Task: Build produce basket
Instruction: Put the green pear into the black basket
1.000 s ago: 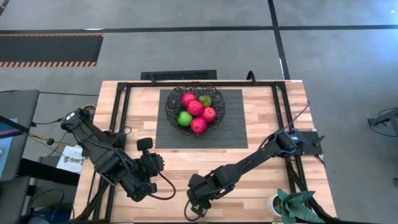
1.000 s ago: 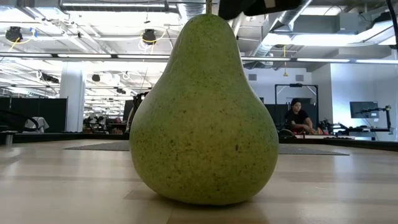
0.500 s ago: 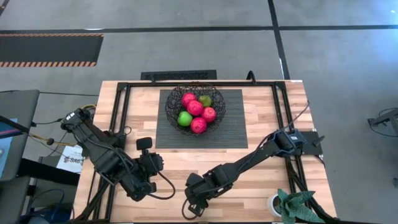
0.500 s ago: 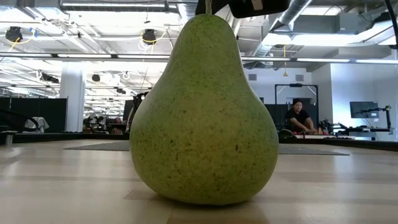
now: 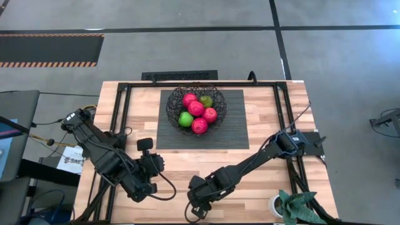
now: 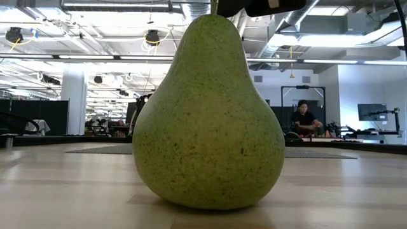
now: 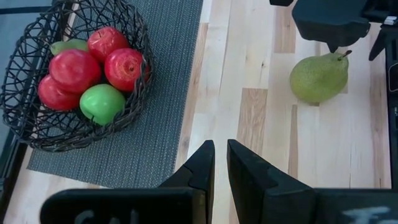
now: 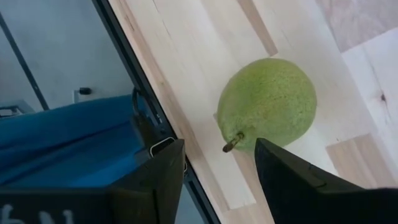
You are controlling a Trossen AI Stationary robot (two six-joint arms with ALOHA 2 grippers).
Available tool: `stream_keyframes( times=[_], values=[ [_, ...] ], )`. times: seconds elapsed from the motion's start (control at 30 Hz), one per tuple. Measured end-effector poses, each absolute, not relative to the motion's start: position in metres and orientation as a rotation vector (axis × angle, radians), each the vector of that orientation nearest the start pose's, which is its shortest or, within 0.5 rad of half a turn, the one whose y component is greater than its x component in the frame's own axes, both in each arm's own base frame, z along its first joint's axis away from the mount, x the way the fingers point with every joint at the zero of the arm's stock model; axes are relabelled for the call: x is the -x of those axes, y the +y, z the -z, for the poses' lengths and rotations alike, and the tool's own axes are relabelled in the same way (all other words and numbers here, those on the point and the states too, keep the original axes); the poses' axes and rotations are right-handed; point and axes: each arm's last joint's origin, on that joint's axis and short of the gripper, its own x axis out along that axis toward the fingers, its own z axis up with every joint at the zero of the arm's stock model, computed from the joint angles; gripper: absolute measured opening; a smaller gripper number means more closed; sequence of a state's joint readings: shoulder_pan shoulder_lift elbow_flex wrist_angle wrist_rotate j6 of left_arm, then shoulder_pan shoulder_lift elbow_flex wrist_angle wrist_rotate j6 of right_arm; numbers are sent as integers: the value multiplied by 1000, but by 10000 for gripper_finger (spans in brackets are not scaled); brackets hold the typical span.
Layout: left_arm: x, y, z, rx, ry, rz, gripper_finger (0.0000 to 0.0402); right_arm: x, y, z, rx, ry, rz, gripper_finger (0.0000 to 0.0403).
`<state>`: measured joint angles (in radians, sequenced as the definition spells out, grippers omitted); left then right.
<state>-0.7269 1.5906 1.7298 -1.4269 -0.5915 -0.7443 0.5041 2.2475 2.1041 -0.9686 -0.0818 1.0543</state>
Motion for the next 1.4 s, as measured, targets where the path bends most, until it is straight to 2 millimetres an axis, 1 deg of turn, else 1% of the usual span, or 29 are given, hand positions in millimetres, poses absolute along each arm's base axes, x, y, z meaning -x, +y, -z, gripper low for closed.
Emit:
stream_keyframes(
  times=[0.1,0.43,0.63,0.77,0.93,1.1,1.4],
  values=[
    [-224,-178,-373,-108,966,-253,31,-419,233,-247,-684,1238,103,210],
    [-224,-178,-373,-107,966,-252,31,-419,233,-247,-671,1230,101,167],
    [-224,-178,-373,-107,966,-252,31,-419,232,-247,-655,1213,117,154],
    [-224,-178,-373,-107,966,-252,31,-419,233,-247,-633,1216,106,154],
    [-224,-178,-373,-107,967,-252,31,-416,231,-246,-619,1247,131,163],
    [-224,-178,-373,-107,967,-252,31,-416,231,-246,-619,1242,135,171],
    [-223,-177,-372,-113,972,-254,31,-416,230,-246,-624,1226,162,169]
  ],
)
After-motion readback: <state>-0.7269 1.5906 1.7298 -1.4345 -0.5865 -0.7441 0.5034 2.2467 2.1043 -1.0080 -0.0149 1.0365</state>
